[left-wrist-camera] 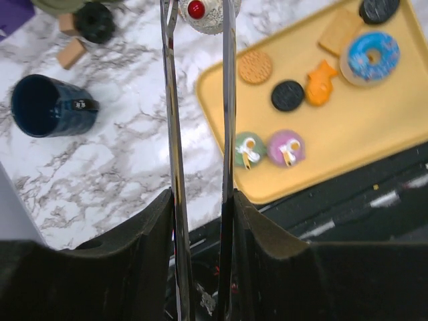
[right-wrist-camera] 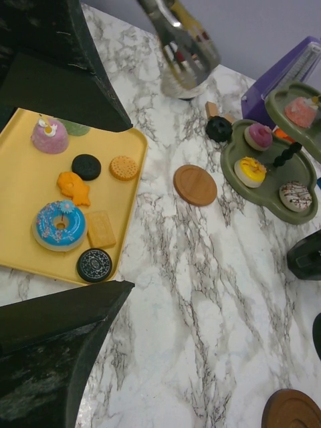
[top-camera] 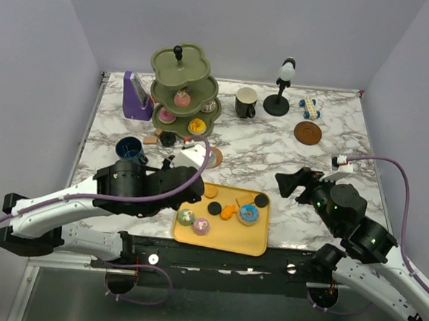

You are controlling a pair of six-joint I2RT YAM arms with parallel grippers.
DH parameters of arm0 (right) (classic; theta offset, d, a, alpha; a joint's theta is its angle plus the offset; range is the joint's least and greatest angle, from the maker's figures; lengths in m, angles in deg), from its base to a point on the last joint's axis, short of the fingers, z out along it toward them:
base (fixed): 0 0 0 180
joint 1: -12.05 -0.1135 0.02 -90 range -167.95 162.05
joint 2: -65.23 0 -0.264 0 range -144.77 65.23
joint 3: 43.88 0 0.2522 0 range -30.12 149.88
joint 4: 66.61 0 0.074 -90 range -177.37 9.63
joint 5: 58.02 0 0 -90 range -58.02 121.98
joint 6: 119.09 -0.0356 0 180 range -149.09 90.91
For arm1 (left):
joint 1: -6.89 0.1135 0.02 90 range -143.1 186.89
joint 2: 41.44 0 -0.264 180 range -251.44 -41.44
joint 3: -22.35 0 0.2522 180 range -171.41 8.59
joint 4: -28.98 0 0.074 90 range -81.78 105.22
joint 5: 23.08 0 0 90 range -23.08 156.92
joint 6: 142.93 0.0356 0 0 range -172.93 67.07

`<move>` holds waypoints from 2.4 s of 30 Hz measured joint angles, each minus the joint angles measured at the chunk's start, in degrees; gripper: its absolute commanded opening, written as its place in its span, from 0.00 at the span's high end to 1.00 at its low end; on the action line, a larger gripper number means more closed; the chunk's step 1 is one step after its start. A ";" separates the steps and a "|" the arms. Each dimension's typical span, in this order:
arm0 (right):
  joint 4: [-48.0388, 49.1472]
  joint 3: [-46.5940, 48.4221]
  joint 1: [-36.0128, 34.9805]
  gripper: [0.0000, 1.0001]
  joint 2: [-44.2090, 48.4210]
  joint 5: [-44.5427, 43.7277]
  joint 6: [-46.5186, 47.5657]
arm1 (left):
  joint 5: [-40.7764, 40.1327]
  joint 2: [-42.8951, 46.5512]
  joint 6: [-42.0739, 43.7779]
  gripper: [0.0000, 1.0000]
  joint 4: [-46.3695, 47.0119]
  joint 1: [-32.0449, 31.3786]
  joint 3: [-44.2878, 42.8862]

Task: Serve the afternoon tea
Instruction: Pick up the desert from the tray, then place the desert on the desert table.

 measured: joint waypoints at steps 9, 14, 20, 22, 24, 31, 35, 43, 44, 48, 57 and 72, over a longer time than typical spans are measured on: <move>0.02 0.00 0.00 0.00 0.13 0.00 0.00 | -1.20 0.15 12.94 0.62 10.73 17.33 -2.23; 0.02 0.00 0.00 0.00 0.24 0.00 -0.02 | 1.62 -6.73 18.73 0.63 17.55 23.85 -5.60; 0.02 0.00 0.00 0.00 0.37 0.00 -0.02 | 4.76 -17.29 23.17 0.63 22.47 29.59 -12.28; 0.02 0.00 0.00 0.00 0.39 0.00 -0.02 | 5.38 -20.04 24.11 0.63 23.08 30.93 -14.32; 0.00 0.00 0.00 0.00 0.39 0.00 -0.02 | 5.77 -22.75 25.09 0.63 23.45 32.17 -16.46; 0.02 0.00 0.00 0.00 0.42 0.02 -0.02 | 6.86 -29.64 27.78 0.64 24.55 35.52 -22.14; 0.02 0.00 0.00 0.00 0.42 0.02 -0.02 | 6.84 -32.46 29.27 0.64 25.05 37.03 -24.37; 0.02 0.00 0.00 0.00 0.39 0.02 -0.02 | 6.80 -36.17 31.01 0.64 25.46 39.58 -27.04; 0.02 0.00 0.00 0.00 0.39 0.02 -0.02 | 6.73 -36.46 31.28 0.64 25.55 39.80 -27.30; 0.02 0.00 0.00 0.00 0.35 0.02 -0.02 | 6.60 -37.59 32.04 0.64 25.73 40.39 -28.83; 0.02 0.00 0.00 0.00 0.17 0.02 -0.02 | 6.43 -40.46 32.22 0.63 26.16 41.97 -30.60; 0.02 0.00 0.00 0.00 0.17 0.02 -0.02 | 5.53 -42.73 32.20 0.52 26.14 44.52 -30.64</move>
